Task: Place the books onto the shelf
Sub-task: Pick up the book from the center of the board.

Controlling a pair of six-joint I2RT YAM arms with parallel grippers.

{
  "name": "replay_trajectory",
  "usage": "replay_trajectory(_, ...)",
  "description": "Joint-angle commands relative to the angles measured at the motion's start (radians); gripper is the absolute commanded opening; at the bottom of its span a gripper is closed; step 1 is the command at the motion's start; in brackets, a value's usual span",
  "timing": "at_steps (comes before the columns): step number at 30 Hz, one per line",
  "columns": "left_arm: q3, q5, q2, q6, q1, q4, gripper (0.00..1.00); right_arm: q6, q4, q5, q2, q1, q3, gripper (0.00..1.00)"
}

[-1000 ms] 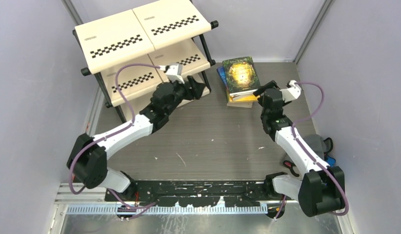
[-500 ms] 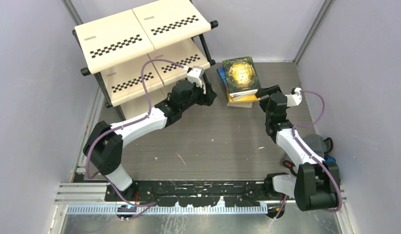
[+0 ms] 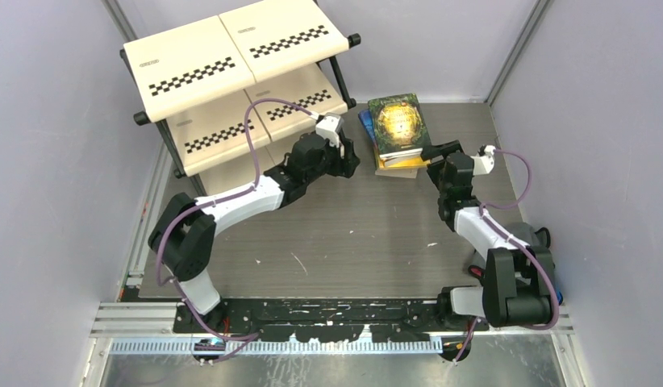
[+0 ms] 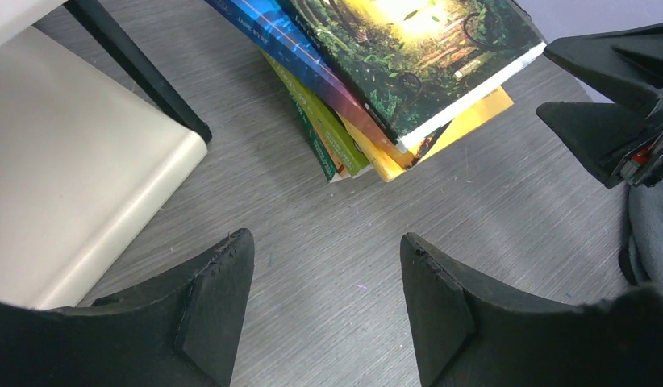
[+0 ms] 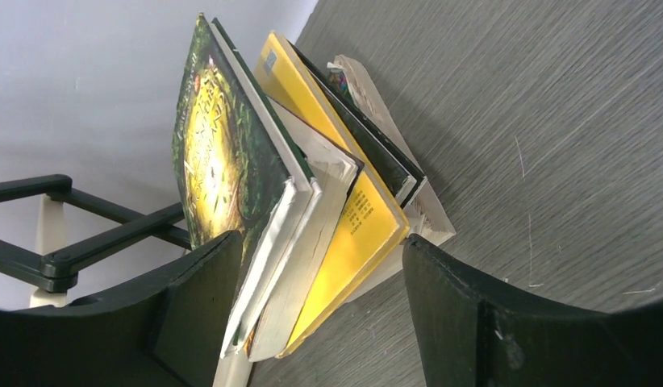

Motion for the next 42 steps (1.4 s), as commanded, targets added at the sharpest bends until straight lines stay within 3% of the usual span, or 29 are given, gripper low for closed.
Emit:
replay_trajectory(1, 0.051, -0.003, 0.011, 0.018, -0.006, 0.048, 0.67, 0.029, 0.092, -0.04, 0.027, -0.019, 0.036, 0.77)
replay_trajectory(26, 0.019, -0.017, 0.016, 0.032, -0.006, 0.089, 0.66, 0.071, 0.177, -0.12, 0.148, -0.051, 0.111, 0.69)
replay_trajectory(42, 0.006, -0.023, 0.02, 0.028, -0.006, 0.099, 0.66, 0.111, 0.238, -0.176, 0.193, -0.064, 0.118, 0.57)
